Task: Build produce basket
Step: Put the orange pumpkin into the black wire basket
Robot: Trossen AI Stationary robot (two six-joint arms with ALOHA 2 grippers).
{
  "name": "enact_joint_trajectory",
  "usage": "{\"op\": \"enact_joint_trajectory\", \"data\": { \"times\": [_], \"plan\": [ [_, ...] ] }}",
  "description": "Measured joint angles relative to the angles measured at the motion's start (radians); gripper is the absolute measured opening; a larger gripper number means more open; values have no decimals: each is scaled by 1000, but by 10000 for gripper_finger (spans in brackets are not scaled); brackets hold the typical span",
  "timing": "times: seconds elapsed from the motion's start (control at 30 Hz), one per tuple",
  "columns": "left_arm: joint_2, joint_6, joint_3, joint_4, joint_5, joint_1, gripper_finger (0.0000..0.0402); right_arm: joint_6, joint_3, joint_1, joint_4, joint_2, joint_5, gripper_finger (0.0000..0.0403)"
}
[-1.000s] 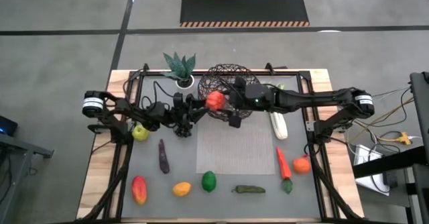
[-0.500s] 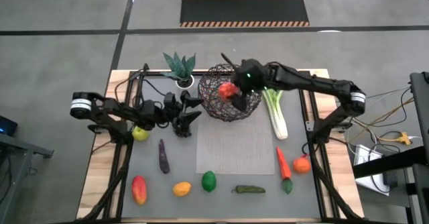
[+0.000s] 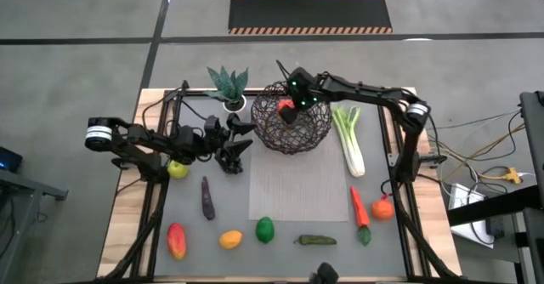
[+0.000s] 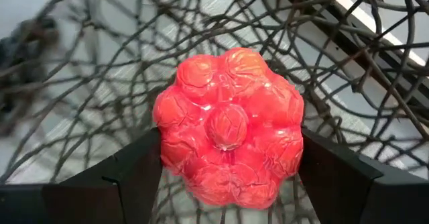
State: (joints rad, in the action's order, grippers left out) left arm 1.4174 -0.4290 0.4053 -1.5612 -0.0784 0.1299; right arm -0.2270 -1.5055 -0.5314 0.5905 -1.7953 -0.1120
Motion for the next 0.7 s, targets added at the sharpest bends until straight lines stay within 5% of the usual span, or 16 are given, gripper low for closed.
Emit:
{"op": "enact_joint_trajectory", "data": {
  "times": [0.7],
  "plan": [
    [1,0,0,0,0,0,286,3,-26,-21,-53,-108,88,298]
  ]
}}
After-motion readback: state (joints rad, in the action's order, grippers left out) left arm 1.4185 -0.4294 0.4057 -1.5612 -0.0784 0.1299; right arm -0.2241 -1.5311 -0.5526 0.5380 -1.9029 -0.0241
